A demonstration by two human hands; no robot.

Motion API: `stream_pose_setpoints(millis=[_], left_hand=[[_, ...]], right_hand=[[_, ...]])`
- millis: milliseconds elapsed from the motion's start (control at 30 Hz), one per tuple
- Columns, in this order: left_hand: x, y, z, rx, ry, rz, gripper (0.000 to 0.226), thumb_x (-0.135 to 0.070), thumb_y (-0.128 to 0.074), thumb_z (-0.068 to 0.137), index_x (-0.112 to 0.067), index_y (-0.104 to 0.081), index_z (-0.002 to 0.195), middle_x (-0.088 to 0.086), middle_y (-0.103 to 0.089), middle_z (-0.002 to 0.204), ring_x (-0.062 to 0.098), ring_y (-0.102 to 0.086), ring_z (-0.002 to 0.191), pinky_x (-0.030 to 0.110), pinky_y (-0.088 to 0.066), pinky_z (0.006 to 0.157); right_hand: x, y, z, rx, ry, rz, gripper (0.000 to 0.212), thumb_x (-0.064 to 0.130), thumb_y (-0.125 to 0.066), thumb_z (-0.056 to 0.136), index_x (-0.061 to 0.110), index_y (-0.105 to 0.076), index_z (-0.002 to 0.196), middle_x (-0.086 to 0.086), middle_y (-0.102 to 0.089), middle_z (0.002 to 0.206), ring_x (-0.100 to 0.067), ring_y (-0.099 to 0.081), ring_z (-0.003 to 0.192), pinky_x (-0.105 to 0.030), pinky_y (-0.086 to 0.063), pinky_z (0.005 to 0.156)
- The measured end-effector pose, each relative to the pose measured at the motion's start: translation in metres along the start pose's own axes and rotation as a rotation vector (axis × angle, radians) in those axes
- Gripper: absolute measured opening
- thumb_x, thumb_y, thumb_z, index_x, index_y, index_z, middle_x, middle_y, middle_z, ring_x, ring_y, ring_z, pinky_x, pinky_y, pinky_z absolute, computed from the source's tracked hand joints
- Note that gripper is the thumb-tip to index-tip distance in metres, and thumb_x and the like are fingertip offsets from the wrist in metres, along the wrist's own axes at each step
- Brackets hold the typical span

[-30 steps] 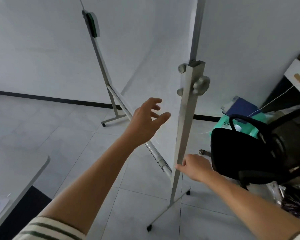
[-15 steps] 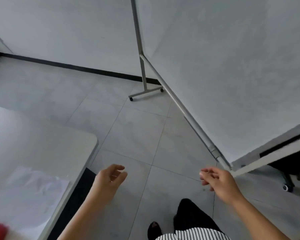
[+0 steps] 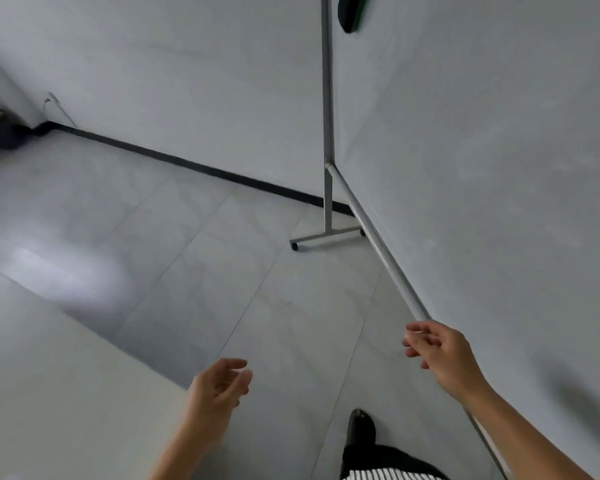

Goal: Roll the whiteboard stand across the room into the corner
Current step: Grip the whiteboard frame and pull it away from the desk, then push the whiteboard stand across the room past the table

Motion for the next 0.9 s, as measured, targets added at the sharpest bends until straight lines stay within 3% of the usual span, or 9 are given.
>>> stream_pose_setpoints(millis=[133, 333, 533, 800, 900], left_hand=[[-0.047, 0.01, 0.062, -0.011, -0.048, 0.01, 0.008, -0.015, -0.066, 0.086, -0.019, -0.068, 0.093, 0.015, -0.073, 0.08, 0.031, -0.069, 0.077, 0.038, -0.053, 0.069], [-0.055, 0.043, 0.159, -0.062, 0.0, -0.035, 0.009, -0.013, -0.065, 0.087, -0.019, -0.067, 0.092, 0.012, -0.074, 0.077, 0.022, -0.072, 0.075, 0.035, -0.056, 0.067], [-0.085, 0.083, 0.312, -0.039, 0.022, -0.095, 0.008, -0.004, -0.064, 0.086, -0.01, -0.066, 0.09, 0.014, -0.071, 0.077, 0.027, -0.067, 0.072, 0.033, -0.051, 0.062], [-0.259, 0.1, 0.507, 0.168, -0.19, 0.061, 0.009, -0.015, -0.065, 0.087, -0.017, -0.067, 0.096, 0.016, -0.073, 0.082, 0.03, -0.07, 0.081, 0.038, -0.054, 0.069], [-0.324, 0.075, 0.563, 0.29, -0.292, 0.138, 0.011, -0.022, -0.065, 0.087, -0.022, -0.066, 0.098, 0.01, -0.074, 0.081, 0.024, -0.071, 0.08, 0.042, -0.057, 0.076]], right_hand=[[0.071, -0.022, 0.081, 0.082, 0.065, -0.037, 0.01, 0.02, -0.065, 0.086, 0.018, -0.066, 0.096, -0.003, -0.075, 0.08, -0.016, -0.072, 0.071, -0.029, -0.053, 0.062], [0.118, -0.066, 0.179, 0.134, 0.071, -0.075, 0.01, 0.018, -0.065, 0.087, 0.016, -0.066, 0.097, -0.006, -0.075, 0.081, -0.016, -0.071, 0.069, -0.03, -0.052, 0.058], [0.154, -0.102, 0.287, 0.035, 0.028, -0.087, 0.013, 0.014, -0.066, 0.086, 0.014, -0.066, 0.099, -0.003, -0.075, 0.079, -0.013, -0.071, 0.067, -0.029, -0.053, 0.057], [0.257, -0.138, 0.386, -0.114, 0.021, 0.033, 0.009, 0.017, -0.064, 0.087, 0.019, -0.065, 0.095, -0.003, -0.075, 0.078, -0.014, -0.071, 0.07, -0.039, -0.056, 0.064], [0.273, -0.146, 0.424, -0.152, -0.007, 0.062, 0.009, 0.021, -0.065, 0.086, 0.022, -0.065, 0.095, -0.001, -0.075, 0.076, -0.013, -0.071, 0.07, -0.034, -0.056, 0.062]])
Point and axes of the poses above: each hand's wrist, its own z-axis towards the middle knuckle, its own y-axis out of the back of the hand, x = y × z, the point moved 6 cm from there along z, towards the middle knuckle
